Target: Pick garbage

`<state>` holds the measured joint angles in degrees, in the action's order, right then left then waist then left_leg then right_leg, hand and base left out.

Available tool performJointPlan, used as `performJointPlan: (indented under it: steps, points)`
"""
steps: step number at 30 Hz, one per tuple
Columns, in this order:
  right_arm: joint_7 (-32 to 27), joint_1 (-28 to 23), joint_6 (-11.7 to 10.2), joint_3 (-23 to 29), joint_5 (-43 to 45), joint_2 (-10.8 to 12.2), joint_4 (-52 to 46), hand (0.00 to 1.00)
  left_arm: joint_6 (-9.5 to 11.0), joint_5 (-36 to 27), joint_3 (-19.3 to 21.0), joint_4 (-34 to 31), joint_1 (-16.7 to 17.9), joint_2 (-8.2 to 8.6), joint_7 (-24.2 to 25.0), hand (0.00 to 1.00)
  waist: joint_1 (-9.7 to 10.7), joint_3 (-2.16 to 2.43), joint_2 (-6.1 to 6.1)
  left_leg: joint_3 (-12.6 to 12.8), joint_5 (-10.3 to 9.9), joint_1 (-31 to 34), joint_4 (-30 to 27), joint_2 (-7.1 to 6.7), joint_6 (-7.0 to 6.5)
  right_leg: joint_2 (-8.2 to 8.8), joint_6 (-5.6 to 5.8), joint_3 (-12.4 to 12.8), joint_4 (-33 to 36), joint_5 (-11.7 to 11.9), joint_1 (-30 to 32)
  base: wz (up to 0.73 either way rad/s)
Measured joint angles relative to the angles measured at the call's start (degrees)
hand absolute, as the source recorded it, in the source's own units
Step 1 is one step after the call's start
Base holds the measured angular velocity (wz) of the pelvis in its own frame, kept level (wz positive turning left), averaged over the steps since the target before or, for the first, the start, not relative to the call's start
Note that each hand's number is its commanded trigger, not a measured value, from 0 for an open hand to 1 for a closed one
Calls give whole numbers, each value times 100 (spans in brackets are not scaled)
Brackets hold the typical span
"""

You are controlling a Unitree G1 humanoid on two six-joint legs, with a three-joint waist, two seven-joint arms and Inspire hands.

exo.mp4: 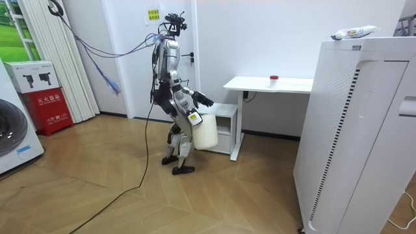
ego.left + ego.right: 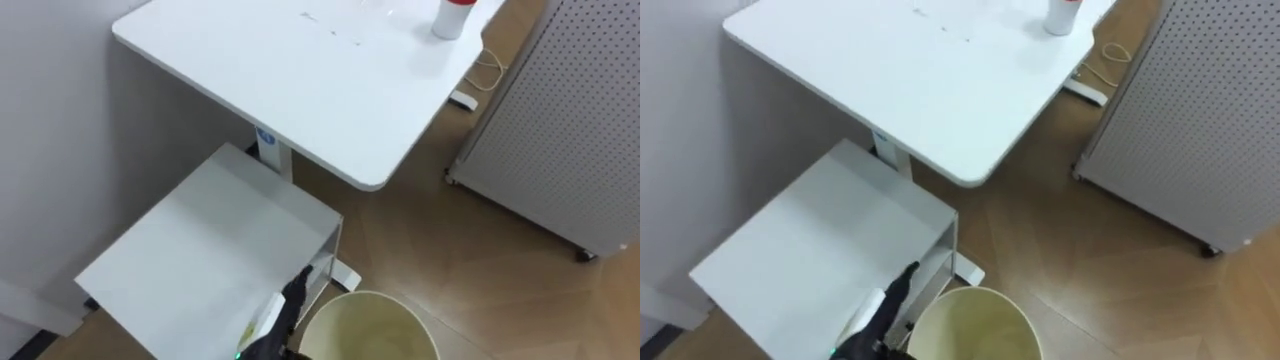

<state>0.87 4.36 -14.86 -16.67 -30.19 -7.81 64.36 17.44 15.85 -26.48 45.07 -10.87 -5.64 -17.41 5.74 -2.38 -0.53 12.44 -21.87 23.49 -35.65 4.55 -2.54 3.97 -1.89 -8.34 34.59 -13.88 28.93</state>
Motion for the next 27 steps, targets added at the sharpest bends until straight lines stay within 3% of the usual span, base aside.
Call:
performJointPlan:
  steps: [3, 6, 8, 9, 10, 12, 13, 14, 15, 17, 18, 21, 25, 27]
  points:
    - [69, -107, 2, 215, 144, -2, 2, 100, 157, 8, 166, -260, 120, -104, -79, 0, 14, 11, 23, 87, 1, -387, 200, -33, -3, -2, 51, 47, -137, -7, -321, -12]
    - [98, -173, 3, 352, 327, -1, -2, 100, 182, 11, 393, -395, 225, -187, -119, 0, 13, 17, 22, 300, 0, -781, 259, -23, -3, -12, 77, 48, -203, -1, -613, -35]
    - [123, -198, 21, 477, 452, -7, -4, 100, 210, 83, 639, -578, 330, -240, -214, 0, 7, 36, 22, 637, 2, -1063, 463, -17, -6, -66, 105, 81, -371, 107, -755, -53]
    - [129, -195, 48, 484, 501, -6, -7, 100, 218, 115, 703, -637, 352, -255, -248, 0, 2, 38, 19, 689, 10, -1128, 540, -3, -20, -107, 101, 82, -451, 157, -804, -62]
    - [152, -210, 102, 482, 532, -6, -3, 100, 236, 120, 792, -756, 393, -288, -311, 0, -16, 52, 19, 825, 33, -1253, 679, 68, -45, -144, 87, 45, -636, 287, -909, -69]
    - [169, -280, 181, 490, 511, -8, 3, 100, 312, 191, 919, -949, 524, -313, -462, 0, -141, 76, -17, 1182, 97, -1525, 939, 126, -57, -145, 22, -298, -923, 489, -1104, -81]
    - [167, -327, 217, 503, 469, -9, 14, 100, 329, 234, 1030, -1084, 630, -314, -502, 0, -234, 84, -47, 1508, 96, -1700, 1044, 188, -58, -36, -55, -688, -852, 477, -1221, -67]
    - [169, -360, 225, 510, 458, -9, 18, 100, 332, 234, 1069, -1123, 664, -298, -510, 0, -266, 99, -71, 1699, 95, -1809, 1101, 198, -61, 62, -60, -869, -610, 348, -1255, -52]
    - [163, -455, 237, 619, 443, -17, 25, 100, 332, 236, 1077, -1152, 673, -303, -545, 0, -275, 138, -119, 2028, 98, -2051, 1293, 170, -51, 266, 49, -1020, -100, 64, -1413, -14]
    - [109, -558, 236, 799, 423, -79, 30, 100, 333, 218, 1094, -1482, 728, -298, -620, 0, -344, 160, -188, 2496, 152, -2372, 1483, 148, 39, 538, 312, -935, 114, -184, -1835, -20]
    - [98, -543, 232, 793, 417, -80, 27, 100, 333, 210, 1111, -1608, 771, -331, -638, 0, -363, 167, -211, 2525, 160, -2378, 1457, 150, 53, 533, 355, -904, -36, -219, -1908, -28]
    - [36, -521, 216, 790, 424, -79, -11, 100, 332, 232, 1221, -2042, 835, -420, -673, 0, -326, 174, -226, 2416, 203, -2366, 1359, 182, 121, 366, 316, -917, -692, -263, -2134, -27]
    - [24, -634, 219, 792, 575, -80, -100, 100, 334, 231, 1382, -2269, 844, -419, -691, 0, -222, 181, -216, 1695, 223, -2359, 1317, 180, 158, 194, 229, -873, -981, -212, -2338, -28]
    - [16, -751, 233, 799, 574, -100, -210, 100, 333, 230, 1379, -2272, 850, -416, -703, 0, -137, 180, -206, 1671, 231, -2376, 1277, 196, 171, 169, 225, -843, -996, -210, -2377, -9]
